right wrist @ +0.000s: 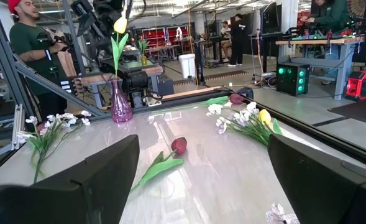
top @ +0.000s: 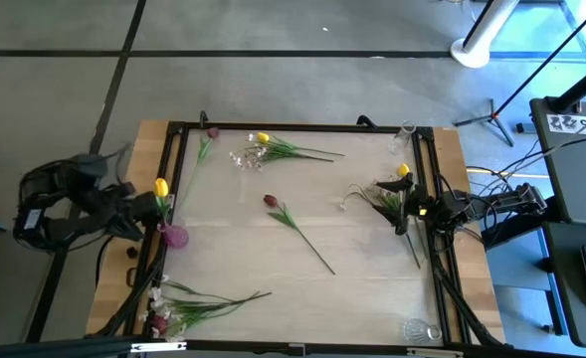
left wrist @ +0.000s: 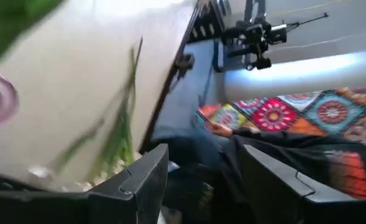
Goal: Sort flowers into vase by color
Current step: Adjust the purple flower vase
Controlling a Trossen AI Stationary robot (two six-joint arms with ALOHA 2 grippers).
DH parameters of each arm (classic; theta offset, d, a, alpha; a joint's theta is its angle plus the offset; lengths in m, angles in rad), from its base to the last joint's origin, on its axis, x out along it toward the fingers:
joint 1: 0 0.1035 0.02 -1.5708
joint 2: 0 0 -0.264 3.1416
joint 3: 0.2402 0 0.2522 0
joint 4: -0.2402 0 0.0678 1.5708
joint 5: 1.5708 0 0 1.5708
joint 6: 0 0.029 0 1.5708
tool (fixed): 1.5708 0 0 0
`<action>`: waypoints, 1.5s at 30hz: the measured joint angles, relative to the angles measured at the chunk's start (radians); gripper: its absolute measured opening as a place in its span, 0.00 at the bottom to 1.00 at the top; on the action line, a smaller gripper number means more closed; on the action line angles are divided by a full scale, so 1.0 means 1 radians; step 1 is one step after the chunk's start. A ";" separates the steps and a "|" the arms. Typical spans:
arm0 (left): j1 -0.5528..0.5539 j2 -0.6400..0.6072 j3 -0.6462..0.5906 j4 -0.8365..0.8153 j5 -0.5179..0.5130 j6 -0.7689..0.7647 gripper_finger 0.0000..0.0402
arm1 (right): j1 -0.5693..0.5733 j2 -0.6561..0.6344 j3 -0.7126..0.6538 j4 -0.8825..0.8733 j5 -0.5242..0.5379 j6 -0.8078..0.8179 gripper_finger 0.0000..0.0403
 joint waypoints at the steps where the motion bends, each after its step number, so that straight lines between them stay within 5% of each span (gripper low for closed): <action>1: -0.017 0.000 0.032 0.000 -0.037 0.007 0.48 | 0.000 0.000 0.000 0.000 0.000 0.000 0.88; 8: -0.203 -0.001 0.252 0.002 -0.430 -0.007 0.48 | 0.000 0.000 0.000 0.000 0.000 0.000 0.88; 18: -0.719 -0.001 0.241 0.001 -0.791 -0.158 0.42 | 0.000 0.000 0.000 0.000 0.000 0.000 0.88; 21: -0.808 -0.001 0.172 0.002 -0.771 -0.254 0.41 | 0.000 0.000 0.000 0.000 0.000 0.000 0.88; 28: -0.812 0.003 -0.083 -0.002 -0.507 -0.221 0.40 | 0.000 0.000 0.000 0.000 0.000 0.000 0.88; 45: -0.673 0.232 -0.099 0.000 -0.521 0.166 0.40 | 0.000 0.000 0.000 0.000 0.000 0.000 0.88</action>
